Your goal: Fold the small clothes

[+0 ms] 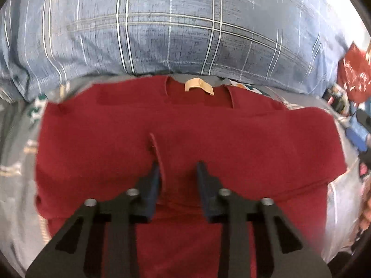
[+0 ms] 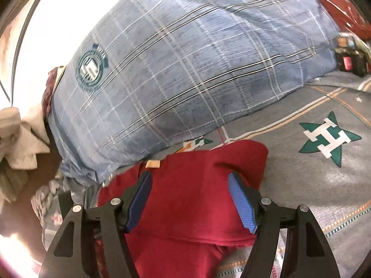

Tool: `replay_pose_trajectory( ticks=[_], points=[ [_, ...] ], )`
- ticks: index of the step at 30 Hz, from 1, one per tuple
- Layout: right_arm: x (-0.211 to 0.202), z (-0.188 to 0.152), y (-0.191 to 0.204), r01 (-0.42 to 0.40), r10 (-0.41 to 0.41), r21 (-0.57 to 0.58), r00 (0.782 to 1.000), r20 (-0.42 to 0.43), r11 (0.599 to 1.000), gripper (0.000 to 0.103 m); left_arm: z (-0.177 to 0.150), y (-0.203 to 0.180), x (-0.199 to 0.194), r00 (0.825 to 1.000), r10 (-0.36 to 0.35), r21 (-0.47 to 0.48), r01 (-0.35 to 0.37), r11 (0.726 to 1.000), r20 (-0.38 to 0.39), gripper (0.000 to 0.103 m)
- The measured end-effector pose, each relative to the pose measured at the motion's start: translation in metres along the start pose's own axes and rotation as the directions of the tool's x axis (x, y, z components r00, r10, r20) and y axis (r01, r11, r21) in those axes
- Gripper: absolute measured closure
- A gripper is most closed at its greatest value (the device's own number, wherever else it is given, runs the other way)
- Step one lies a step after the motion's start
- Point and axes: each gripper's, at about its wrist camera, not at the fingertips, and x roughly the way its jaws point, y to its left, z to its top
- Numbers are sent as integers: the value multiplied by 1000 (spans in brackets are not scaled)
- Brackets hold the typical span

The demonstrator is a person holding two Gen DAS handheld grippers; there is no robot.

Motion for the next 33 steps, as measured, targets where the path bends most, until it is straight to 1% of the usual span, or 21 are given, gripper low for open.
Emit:
replay_pose_trajectory(
  ticks=[1,2,4,6,9,11,13,14,15,16,18,21,24,25,26,27,29,30,31,32,33],
  points=[
    [-2,2,-2,3,-3,6,1000,9,1000,32,3,1,-6,1000,-14,2,14,1000,14,99],
    [-5,4,-3,4,-5,11,1000,15,1000,32,8,3,-16,999,-37,0,37,999,38,99],
    [-10,7,-7,6,-7,26,999,36,1000,32,16,8,-34,995,-60,-6,60,998,75,99],
    [-14,9,-9,6,-8,34,999,46,999,32,27,20,-54,990,-77,-35,82,996,116,99],
    [-17,9,-10,20,-21,19,999,48,1000,32,35,43,-76,985,-68,-75,81,994,160,99],
    [-15,9,-9,32,-33,7,999,31,999,32,33,62,-80,984,-65,-105,83,991,165,99],
    [-11,8,-8,39,-39,4,999,-6,999,26,26,77,-75,988,-37,-124,56,991,149,99],
    [-7,7,-8,54,-54,0,998,-29,999,23,18,86,-68,992,-7,-130,24,991,127,99],
    [-4,5,-7,66,-66,-5,997,-38,998,23,10,94,-60,994,2,-133,13,991,110,99],
    [2,3,-6,91,-92,-22,994,-54,996,23,5,99,-52,996,4,-141,9,990,90,99],
    [12,-1,-3,130,-133,-48,987,-85,990,23,-8,113,-35,998,-19,-178,29,984,56,99],
    [36,-8,-3,175,-184,-73,973,-137,982,23,-15,115,-22,998,-23,-194,33,981,56,99],
    [63,-9,-7,189,-200,-80,967,-157,979,23,-6,115,-20,997,-28,-183,39,982,66,99],
    [72,-8,-6,188,-202,-94,966,-159,978,26,-3,115,-20,997,-30,-177,43,983,78,99],
    [80,-7,-5,193,-209,-118,966,-149,974,57,2,115,-22,995,-35,-176,52,983,97,99],
    [84,-5,-3,213,-230,-135,964,-130,968,93,5,115,-24,992,-45,-175,66,982,119,99],
    [80,0,1,233,-244,-147,967,-66,961,94,10,116,-28,986,-48,-179,77,981,159,99],
    [77,2,1,242,-251,-148,967,-44,959,94,11,117,-26,987,-28,-180,57,982,159,99],
    [75,5,-1,276,-281,-151,959,-16,949,94,12,118,-21,990,-3,-177,28,984,140,99],
    [77,5,-3,313,-318,-163,948,-10,936,94,11,119,-13,995,37,-175,-20,984,97,99],
    [81,4,-8,335,-345,-165,938,-34,928,93,8,121,-2,996,85,-178,-77,981,39,99]
  ],
)
